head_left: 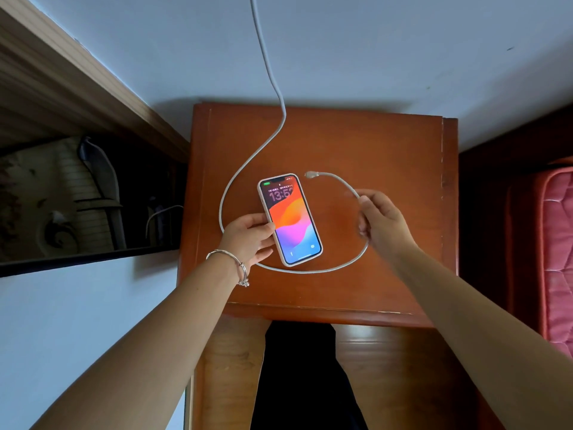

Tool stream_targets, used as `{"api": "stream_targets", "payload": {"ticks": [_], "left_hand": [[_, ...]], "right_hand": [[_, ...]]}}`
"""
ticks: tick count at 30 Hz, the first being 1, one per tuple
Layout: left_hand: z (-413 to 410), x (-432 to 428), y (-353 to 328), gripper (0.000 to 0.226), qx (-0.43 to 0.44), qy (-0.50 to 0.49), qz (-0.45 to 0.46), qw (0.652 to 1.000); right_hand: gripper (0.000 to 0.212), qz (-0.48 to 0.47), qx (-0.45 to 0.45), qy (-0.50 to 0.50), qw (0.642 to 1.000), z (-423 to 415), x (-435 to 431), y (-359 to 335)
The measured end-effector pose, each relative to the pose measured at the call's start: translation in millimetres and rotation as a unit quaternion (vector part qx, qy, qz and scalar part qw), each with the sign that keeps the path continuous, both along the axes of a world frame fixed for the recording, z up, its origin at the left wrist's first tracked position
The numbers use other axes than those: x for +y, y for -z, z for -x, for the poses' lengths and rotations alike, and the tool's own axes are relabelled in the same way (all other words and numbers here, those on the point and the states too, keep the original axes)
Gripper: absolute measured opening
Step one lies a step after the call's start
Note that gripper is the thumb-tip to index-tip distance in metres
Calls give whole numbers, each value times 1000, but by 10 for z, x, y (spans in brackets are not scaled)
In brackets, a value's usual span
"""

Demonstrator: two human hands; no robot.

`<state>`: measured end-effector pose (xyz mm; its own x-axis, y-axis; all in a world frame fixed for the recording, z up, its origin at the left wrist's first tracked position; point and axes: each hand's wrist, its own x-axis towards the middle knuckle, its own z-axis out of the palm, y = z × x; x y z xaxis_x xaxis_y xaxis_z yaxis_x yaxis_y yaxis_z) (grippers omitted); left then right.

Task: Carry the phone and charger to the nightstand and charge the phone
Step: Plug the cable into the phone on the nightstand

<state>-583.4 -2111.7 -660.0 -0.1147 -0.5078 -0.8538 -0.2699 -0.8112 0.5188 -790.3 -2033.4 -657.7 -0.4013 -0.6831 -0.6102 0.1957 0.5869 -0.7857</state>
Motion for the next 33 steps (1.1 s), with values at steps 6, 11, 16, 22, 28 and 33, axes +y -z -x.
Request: {"api": "stream_targets", "payload": {"ticks": [6, 11, 16, 22, 28, 33], "left_hand": [[-97, -39, -272, 20, 19, -10, 27, 999], [-184, -73, -397, 11, 24, -14, 60, 998], [-193, -82, -424, 8, 30, -52, 54, 997], [-150, -89, -401, 17, 48, -122, 39, 991], [-167, -34, -375, 19, 50, -161, 28, 985], [-195, 7, -364, 11, 60, -181, 15, 982]], "right_hand": [[27, 3, -72, 1, 997, 46, 45, -249], [29, 40, -71, -33, 996, 37, 166, -319], [33, -12, -100, -30, 995, -37, 225, -304], [25, -14, -31, -88, 996, -120, 329, -227], [30, -54, -108, -66, 990, -190, 326, -190], [25, -12, -42, -132, 990, -250, 352, -234]]}}
